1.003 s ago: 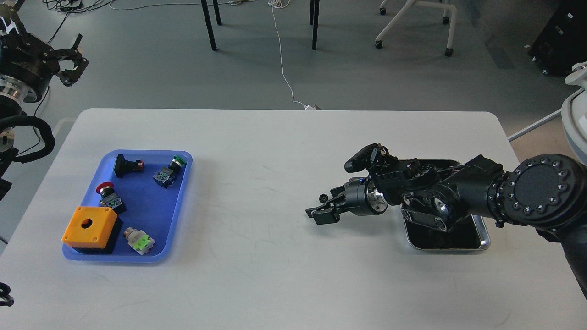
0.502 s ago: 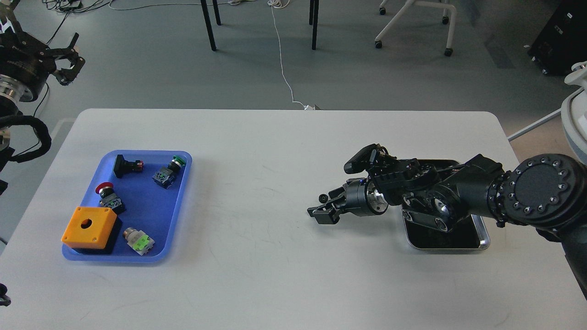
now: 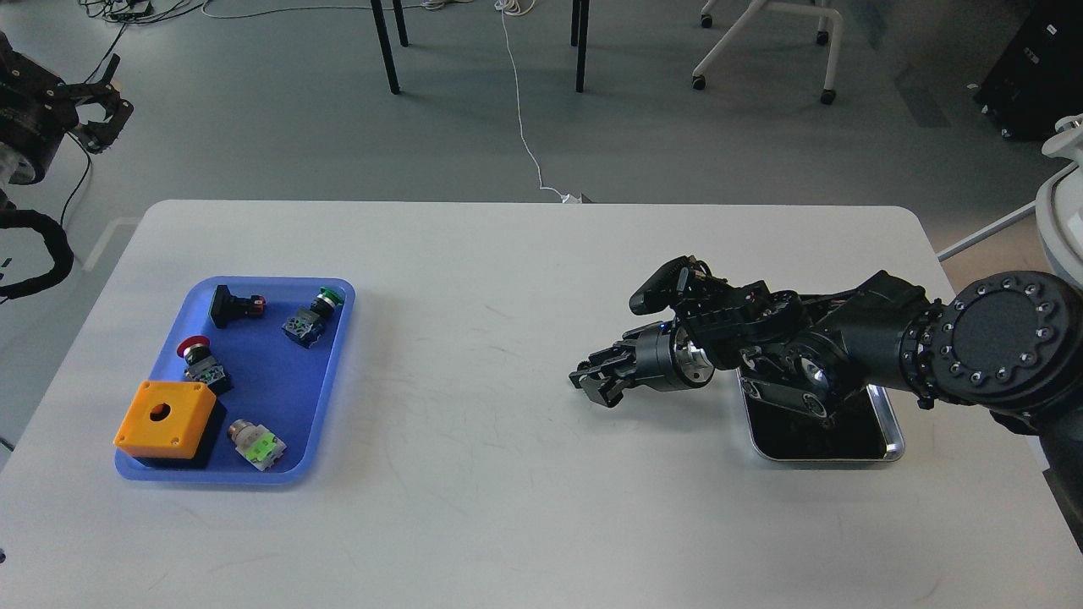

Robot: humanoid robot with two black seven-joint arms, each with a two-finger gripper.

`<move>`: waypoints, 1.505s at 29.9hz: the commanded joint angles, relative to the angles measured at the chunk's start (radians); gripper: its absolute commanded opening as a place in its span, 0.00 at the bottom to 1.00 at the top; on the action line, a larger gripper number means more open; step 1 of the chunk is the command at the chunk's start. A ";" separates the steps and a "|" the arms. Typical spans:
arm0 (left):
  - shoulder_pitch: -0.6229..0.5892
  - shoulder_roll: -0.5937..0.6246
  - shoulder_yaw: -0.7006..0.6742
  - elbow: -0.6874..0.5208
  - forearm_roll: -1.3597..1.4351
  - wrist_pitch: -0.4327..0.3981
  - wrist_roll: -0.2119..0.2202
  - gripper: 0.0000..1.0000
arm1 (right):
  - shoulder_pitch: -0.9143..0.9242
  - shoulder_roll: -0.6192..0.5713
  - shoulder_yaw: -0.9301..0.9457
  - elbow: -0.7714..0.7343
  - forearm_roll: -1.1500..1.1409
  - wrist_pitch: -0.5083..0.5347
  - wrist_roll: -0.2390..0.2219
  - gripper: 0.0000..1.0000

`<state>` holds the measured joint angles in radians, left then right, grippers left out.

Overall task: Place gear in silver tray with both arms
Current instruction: 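Reach the right gripper to the gear on the table and grasp it, then lift the gear with the right gripper and release it in the silver tray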

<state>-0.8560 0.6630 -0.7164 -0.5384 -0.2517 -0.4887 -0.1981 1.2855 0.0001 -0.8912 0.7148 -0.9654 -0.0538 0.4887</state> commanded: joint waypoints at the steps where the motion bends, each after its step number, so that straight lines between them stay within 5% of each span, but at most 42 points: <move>1: 0.000 0.001 0.000 0.000 0.000 0.000 0.000 0.97 | 0.000 0.000 0.000 0.000 -0.007 0.000 0.000 0.30; 21: 0.000 0.021 0.000 0.000 0.000 0.000 0.000 0.97 | 0.118 0.000 0.003 0.008 0.004 0.006 0.000 0.27; 34: 0.000 0.044 -0.001 -0.003 0.000 0.000 0.000 0.97 | 0.302 0.000 -0.087 0.176 -0.001 0.009 0.000 0.26; 45: -0.002 0.043 -0.001 -0.006 0.000 0.000 0.000 0.97 | 0.315 -0.296 -0.195 0.265 -0.058 0.009 0.000 0.26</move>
<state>-0.8580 0.7077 -0.7180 -0.5449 -0.2516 -0.4887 -0.1978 1.6062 -0.2290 -1.0645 0.9772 -0.9953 -0.0444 0.4884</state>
